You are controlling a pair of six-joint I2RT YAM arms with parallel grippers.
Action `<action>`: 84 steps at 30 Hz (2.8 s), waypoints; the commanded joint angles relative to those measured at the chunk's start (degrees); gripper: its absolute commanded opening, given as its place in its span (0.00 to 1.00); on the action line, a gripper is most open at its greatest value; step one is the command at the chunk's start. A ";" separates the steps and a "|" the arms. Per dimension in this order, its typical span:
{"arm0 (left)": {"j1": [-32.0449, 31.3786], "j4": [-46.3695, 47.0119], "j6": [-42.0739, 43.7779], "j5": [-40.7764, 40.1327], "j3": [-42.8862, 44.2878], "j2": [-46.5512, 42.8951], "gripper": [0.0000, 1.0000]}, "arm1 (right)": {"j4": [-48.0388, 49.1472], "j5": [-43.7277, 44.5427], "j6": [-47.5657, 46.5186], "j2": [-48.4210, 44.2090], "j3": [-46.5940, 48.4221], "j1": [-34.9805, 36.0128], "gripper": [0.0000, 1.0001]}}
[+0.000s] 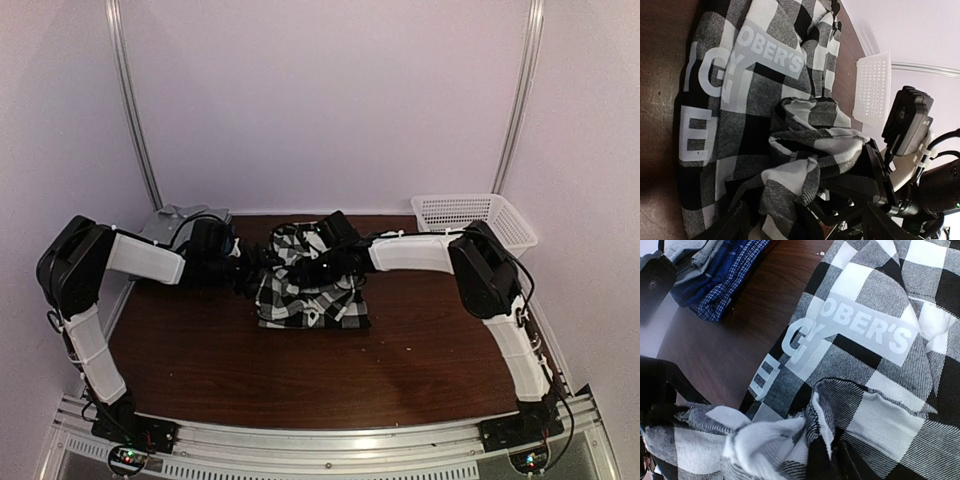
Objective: Fold and stack the long sleeve shirts
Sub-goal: Smooth out the 2/3-rectangle-folded shirt at the center of the board.
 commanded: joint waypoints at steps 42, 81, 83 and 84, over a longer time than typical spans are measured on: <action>-1.13 -8.36 -0.52 -8.13 9.31 4.94 0.13 | -5.43 3.95 -4.63 -13.67 -4.39 -6.51 0.74; -2.50 -13.84 -0.76 -9.75 6.47 -3.08 0.25 | -11.01 19.32 -5.87 -9.65 -4.67 -9.95 0.00; -2.56 -13.03 -0.99 -8.80 6.88 -2.51 0.21 | -11.40 18.17 -5.72 -8.65 -3.43 -10.01 0.00; -2.58 -12.98 -1.09 -8.60 7.13 -2.29 0.18 | -11.86 17.40 -5.79 -8.26 -2.87 -10.02 0.05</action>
